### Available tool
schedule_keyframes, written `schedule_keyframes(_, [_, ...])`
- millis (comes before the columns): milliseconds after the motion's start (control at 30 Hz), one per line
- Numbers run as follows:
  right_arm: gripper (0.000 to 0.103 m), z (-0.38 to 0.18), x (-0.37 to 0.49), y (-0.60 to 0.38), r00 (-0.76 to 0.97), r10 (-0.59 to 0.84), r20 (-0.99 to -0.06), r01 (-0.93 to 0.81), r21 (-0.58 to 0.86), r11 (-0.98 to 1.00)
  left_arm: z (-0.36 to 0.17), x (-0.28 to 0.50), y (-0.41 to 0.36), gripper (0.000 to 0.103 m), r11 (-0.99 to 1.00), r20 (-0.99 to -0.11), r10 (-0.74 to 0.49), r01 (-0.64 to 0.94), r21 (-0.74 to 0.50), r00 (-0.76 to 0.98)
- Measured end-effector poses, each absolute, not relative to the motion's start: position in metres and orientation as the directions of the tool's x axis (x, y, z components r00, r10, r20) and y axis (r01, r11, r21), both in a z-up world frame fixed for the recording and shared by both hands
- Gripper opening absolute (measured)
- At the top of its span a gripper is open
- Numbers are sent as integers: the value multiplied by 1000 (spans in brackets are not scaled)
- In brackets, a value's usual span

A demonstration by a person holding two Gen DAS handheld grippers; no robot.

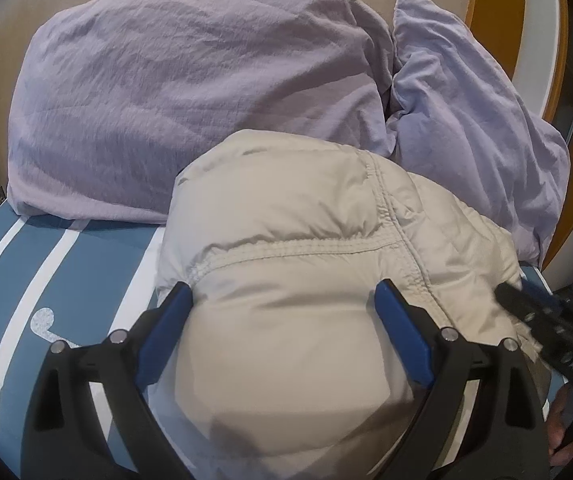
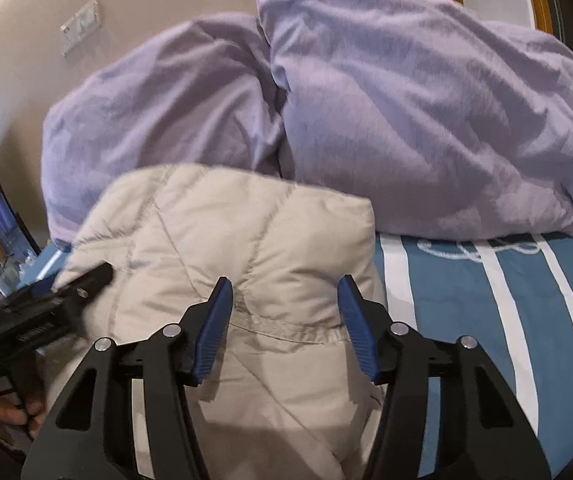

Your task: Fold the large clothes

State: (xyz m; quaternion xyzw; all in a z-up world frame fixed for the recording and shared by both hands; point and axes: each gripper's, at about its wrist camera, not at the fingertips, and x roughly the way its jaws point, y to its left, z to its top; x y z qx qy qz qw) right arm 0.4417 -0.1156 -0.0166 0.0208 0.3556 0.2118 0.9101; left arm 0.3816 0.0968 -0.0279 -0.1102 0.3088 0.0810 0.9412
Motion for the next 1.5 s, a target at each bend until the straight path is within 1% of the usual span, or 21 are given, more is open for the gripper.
schedule_keyframes(100, [57,-29,445,-113,646,398,-652,-369,190,910,-27,381,95,93,964,-590,92,-221,-150,802])
schedule_keyframes(267, [58,-29,440,-119,647,396,-651,-354,203,913,-22,365,97,100,961,-580,84,-220,-168,810])
schedule_keyframes(300, [60,-25,434,-121,654,391,-648,-353,196,915,-21,361,98,101,961,-582,79,-217,-172,809])
schedule_keyframes(367, [71,-17,420,-127,669,374,-643,-345,177,922,-19,346,101,101,961,-589,67,-210,-178,806])
schedule_keyframes(400, [79,-14,414,-129,672,375,-639,-345,177,922,-19,340,102,101,961,-593,66,-211,-179,802])
schedule_keyframes(433, [85,-11,407,-133,675,377,-634,-346,180,921,-18,331,104,101,959,-602,63,-215,-184,796])
schedule_keyframes(467, [87,-7,398,-137,676,382,-630,-348,184,919,-17,323,105,101,957,-614,60,-220,-188,787])
schedule_keyframes(533, [96,-2,382,-144,673,389,-629,-351,190,917,-17,304,107,101,954,-633,49,-223,-199,773])
schedule_keyframes(600, [102,3,362,-151,663,394,-636,-355,196,914,-17,282,107,101,954,-636,44,-221,-202,771])
schedule_keyframes(733, [102,7,322,-162,646,377,-664,-346,186,920,-14,232,98,101,960,-629,64,-219,-172,775])
schedule_keyframes(833, [102,8,293,-168,626,402,-668,-371,198,907,-10,198,89,101,963,-616,106,-235,-132,781])
schedule_keyframes(933, [102,9,266,-170,618,412,-670,-395,188,899,-7,165,83,101,960,-596,89,-229,-163,798])
schedule_keyframes(1033, [102,9,244,-167,614,407,-676,-418,159,894,-10,145,75,101,959,-600,65,-216,-183,797])
schedule_keyframes(1267, [102,12,217,-176,609,438,-661,-416,204,886,-22,123,56,101,959,-621,-14,-164,-230,784])
schedule_keyframes(1500, [102,11,209,-190,599,431,-675,-381,233,895,-21,118,43,101,966,-614,-34,-131,-222,789])
